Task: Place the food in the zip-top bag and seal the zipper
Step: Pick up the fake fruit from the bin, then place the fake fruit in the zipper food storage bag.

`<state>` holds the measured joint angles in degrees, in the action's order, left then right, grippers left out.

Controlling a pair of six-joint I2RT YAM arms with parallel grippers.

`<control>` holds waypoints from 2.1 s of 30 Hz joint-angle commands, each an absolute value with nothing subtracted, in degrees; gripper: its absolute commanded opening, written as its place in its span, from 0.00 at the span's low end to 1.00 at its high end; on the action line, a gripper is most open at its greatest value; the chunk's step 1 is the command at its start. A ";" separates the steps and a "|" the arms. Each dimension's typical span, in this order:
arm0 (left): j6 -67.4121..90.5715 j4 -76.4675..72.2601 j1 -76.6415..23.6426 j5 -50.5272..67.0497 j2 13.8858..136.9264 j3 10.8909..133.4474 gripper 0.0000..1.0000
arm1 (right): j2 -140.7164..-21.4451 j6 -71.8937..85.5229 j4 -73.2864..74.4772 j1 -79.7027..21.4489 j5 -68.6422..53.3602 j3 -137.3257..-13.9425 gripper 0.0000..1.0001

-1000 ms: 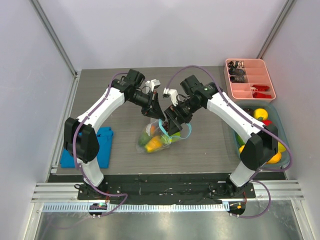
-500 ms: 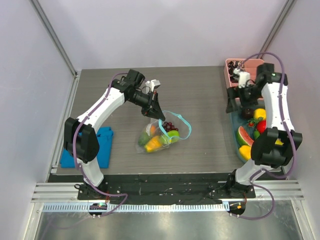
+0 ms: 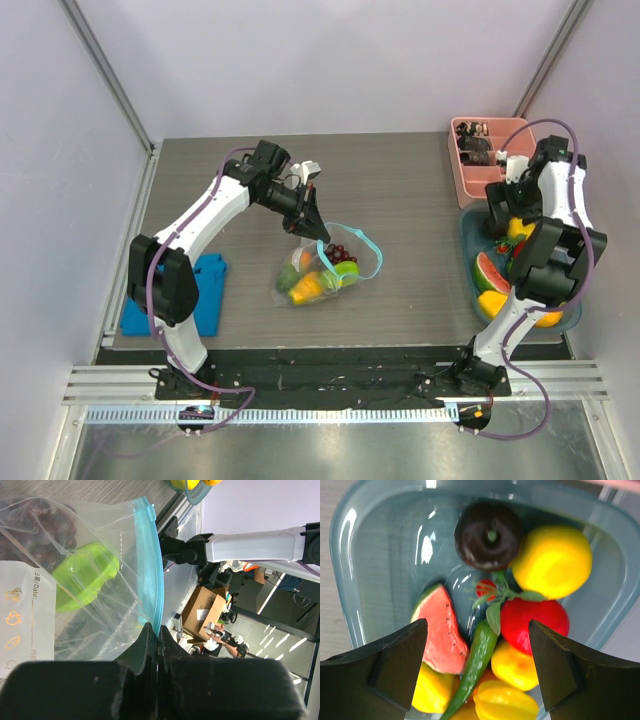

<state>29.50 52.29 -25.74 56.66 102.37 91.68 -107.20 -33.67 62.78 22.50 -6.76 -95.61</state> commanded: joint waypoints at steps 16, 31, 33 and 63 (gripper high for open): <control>28.74 53.00 -25.40 58.45 102.39 93.96 0.00 | -114.34 -30.85 44.47 18.10 -1.84 -89.30 0.86; 28.13 53.79 -25.49 58.27 101.95 94.31 0.00 | -107.50 -30.41 46.31 18.02 -5.01 -87.27 0.45; 28.12 53.70 -25.40 58.18 101.78 94.31 0.00 | -104.35 -30.59 48.07 18.10 -6.76 -87.89 0.41; 28.30 53.17 -25.40 59.33 101.87 94.13 0.00 | -91.22 -17.67 52.65 -34.62 -34.45 -85.69 0.35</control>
<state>28.08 53.82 -25.74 56.66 102.39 92.86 -89.54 -20.27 57.41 -31.62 -35.77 -84.99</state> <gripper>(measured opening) 0.015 0.697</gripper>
